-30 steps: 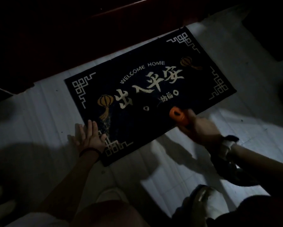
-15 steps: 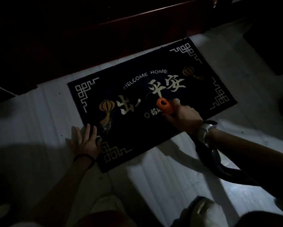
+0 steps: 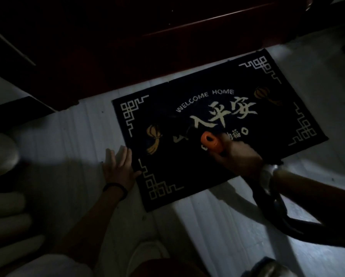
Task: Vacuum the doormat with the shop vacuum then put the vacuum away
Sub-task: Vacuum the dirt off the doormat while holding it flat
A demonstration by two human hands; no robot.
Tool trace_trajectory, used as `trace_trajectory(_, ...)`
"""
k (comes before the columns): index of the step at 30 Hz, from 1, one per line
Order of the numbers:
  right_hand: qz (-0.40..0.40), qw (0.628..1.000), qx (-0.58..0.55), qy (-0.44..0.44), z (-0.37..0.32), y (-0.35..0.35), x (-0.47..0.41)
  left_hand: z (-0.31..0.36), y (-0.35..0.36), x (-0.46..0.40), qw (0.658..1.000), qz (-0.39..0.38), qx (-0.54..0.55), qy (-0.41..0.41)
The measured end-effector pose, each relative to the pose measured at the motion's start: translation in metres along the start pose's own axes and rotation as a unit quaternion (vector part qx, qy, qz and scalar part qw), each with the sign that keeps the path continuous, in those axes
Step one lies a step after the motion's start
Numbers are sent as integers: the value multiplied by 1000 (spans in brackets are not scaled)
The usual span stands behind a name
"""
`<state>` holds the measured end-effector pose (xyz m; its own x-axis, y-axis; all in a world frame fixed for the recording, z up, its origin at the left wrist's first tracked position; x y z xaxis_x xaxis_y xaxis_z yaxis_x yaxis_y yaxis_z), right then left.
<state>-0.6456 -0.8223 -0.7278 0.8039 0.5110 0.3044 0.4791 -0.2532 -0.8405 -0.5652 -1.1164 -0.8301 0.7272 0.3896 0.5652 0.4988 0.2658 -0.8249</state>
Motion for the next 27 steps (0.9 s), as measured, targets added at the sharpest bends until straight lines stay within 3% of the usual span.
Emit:
trace_trajectory(4,-104,987,35,-119,-43,46,40,-4,0,-6,999,-22,-35,13)
trace_trajectory(6,-118,979,49,-156,-53,43,47,-6,-1,-8,999,-21,-38,18)
trace_trajectory(8,-80,986,50,-140,-43,22,25,-7,-2,-9,999,-14,-31,21)
trace_trajectory(11,9,998,-41,-39,-11,-5,-12,-5,-2,-7,999,-5,-41,23)
trace_trajectory(17,-94,984,17,-148,-65,55,31,-10,1,-12,998,-11,-61,15)
trace_trajectory(24,35,999,37,6,-8,-12,-8,-4,-7,-10,997,-35,-67,25)
trace_trajectory(27,11,999,11,-48,-35,14,1,-1,-13,-7,997,-29,-63,18)
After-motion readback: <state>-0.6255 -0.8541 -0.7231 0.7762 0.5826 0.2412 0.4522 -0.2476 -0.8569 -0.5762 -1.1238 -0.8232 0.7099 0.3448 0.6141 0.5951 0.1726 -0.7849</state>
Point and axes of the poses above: each hand's wrist, its own x-axis away from the middle knuckle, its own y-axis out of the palm, z = x × y, the point moved 10 cm from there along -x, towards the middle knuckle, and after that the axes turned 15 degrees about -y, right-handed, at the moved point
